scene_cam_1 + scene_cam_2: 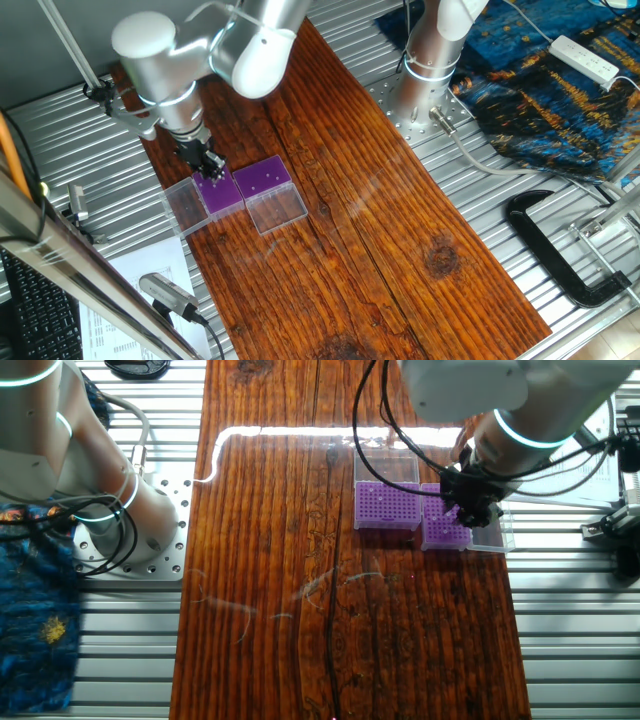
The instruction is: Transfer all small pipette tips from one holder to another
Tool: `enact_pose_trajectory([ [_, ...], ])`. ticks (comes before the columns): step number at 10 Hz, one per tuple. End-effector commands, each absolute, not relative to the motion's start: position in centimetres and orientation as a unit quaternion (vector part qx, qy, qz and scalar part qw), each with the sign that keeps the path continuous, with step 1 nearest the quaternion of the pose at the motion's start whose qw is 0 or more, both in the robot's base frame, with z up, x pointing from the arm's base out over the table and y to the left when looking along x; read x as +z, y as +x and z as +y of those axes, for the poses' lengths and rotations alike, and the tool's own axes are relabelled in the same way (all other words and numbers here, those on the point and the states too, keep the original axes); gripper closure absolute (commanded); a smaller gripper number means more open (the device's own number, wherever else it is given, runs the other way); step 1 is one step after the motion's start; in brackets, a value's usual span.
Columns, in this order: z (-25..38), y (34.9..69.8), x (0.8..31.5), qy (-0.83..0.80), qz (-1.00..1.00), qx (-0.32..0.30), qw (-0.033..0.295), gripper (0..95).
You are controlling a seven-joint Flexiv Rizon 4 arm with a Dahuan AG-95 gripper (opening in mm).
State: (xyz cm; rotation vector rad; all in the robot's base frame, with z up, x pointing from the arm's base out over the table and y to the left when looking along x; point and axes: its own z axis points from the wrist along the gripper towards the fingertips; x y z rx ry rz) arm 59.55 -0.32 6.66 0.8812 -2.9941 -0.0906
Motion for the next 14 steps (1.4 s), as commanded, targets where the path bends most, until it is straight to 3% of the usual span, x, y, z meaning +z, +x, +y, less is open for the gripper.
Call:
enact_pose_trajectory([
  [1, 0.08, 59.65, 6.35, 0.275, -0.961, -0.021, 0.013, 76.0],
  [8, 0.31, 59.67, 5.71, 0.274, -0.962, -0.02, 0.012, 76.0],
  [9, 0.32, 59.68, 5.64, 0.273, -0.962, -0.02, 0.012, 95.0],
  [13, 0.43, 59.66, 5.55, 0.274, -0.961, -0.022, 0.012, 95.0],
  [14, 0.43, 59.66, 5.62, 0.276, -0.961, -0.022, 0.012, 76.0],
])
